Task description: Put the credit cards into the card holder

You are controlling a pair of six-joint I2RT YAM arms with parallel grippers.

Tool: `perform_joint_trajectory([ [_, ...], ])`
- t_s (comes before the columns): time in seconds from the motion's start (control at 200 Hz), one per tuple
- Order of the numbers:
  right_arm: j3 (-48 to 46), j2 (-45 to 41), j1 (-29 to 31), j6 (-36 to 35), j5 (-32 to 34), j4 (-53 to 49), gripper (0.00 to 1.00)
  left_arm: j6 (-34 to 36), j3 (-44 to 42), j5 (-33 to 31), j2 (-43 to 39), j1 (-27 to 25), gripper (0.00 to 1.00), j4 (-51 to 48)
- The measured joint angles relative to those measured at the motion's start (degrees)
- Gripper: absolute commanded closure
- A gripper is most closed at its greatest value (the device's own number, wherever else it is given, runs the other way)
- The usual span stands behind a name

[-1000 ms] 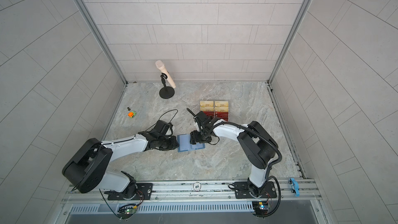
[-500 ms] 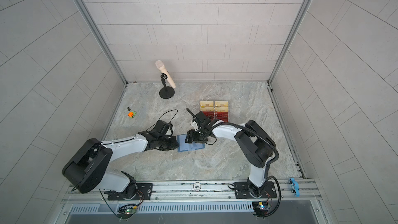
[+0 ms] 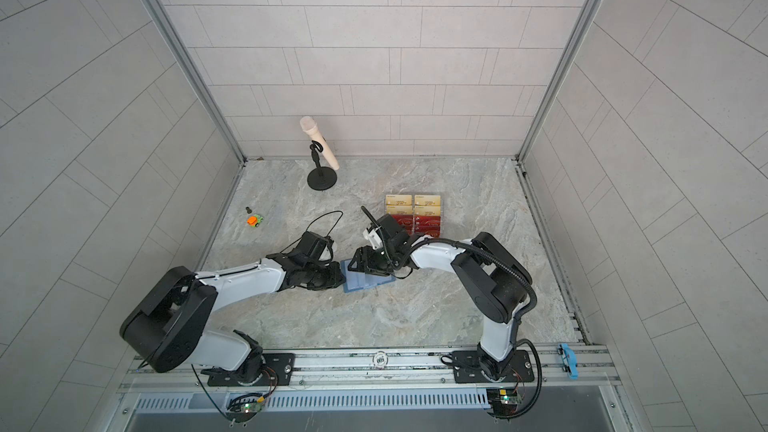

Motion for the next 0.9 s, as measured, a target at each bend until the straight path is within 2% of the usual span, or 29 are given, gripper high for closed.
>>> perform_joint_trajectory([
  [0.065,-0.50,0.00,0.00,0.81,-0.55,1.81,0.31,-0.48,-0.15,0.74,-0.15,0.50,0.79,0.92],
  [0.23,-1.01,0.44,0.00,2.03,-1.53,4.57,0.31,-1.31,-1.68,2.99,-3.82,2.25,0.65,2.93],
  [0.421,-1.29,1.66,-0.24,3.48,-2.71,7.43,0.31,-2.86,-2.82,4.85,-8.02,3.48,0.62,5.44],
  [0.516,-1.31,1.66,-0.44,4.11,-2.97,8.70,0.31,-3.69,-3.89,5.44,-8.55,3.45,0.61,6.40],
  [0.646,-1.31,1.66,-0.57,5.27,-3.67,10.27,0.31,-5.40,-4.44,6.67,-8.22,3.50,0.65,8.11],
  [0.901,-1.66,-1.70,-2.01,4.66,-2.97,8.46,0.33,-7.93,-3.08,10.43,-2.03,2.58,0.73,14.78],
])
